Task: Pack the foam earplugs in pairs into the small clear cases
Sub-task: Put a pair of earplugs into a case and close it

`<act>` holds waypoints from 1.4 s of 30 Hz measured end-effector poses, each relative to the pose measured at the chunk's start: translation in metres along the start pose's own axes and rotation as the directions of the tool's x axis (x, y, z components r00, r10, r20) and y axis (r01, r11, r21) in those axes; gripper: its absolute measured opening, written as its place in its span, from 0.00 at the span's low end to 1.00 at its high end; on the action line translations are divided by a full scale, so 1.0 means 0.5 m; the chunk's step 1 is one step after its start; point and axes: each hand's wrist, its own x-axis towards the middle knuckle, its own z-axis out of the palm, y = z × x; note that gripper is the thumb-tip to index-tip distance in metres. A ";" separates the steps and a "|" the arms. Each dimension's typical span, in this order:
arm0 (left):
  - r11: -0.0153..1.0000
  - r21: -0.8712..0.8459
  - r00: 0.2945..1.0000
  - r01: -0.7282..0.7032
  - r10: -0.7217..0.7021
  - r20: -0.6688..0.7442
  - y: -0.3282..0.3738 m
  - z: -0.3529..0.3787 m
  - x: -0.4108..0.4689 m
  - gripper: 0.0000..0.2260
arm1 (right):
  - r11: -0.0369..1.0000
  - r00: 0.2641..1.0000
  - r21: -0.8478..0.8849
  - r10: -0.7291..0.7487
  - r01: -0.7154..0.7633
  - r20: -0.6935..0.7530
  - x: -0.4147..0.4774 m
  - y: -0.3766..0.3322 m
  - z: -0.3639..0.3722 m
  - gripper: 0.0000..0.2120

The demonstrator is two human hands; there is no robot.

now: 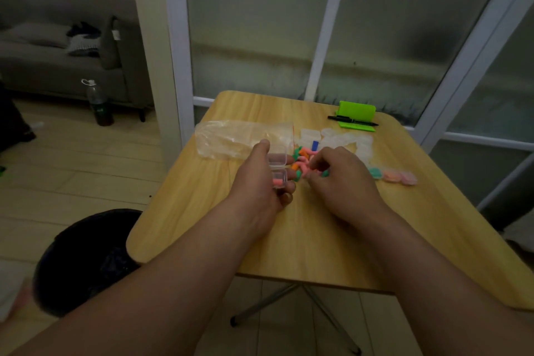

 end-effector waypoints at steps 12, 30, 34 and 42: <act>0.998 0.032 0.987 0.055 -0.059 0.151 -0.019 0.023 -0.022 0.22 | 0.923 0.997 0.382 -0.010 0.039 -0.078 -0.049 -0.052 -0.081 0.06; 0.989 -0.075 0.972 0.130 -0.112 0.205 -0.027 0.023 -0.020 0.29 | 0.931 0.998 0.363 0.026 -0.047 0.061 -0.077 -0.069 -0.060 0.05; 0.993 -0.025 0.975 0.118 -0.111 0.195 -0.025 0.016 -0.016 0.30 | 0.892 0.999 0.448 0.038 -0.049 0.032 -0.069 -0.059 -0.058 0.02; 0.990 0.065 0.954 0.128 -0.141 0.264 -0.022 0.023 -0.026 0.29 | 0.903 0.998 0.426 0.034 -0.051 0.048 -0.064 -0.051 -0.062 0.14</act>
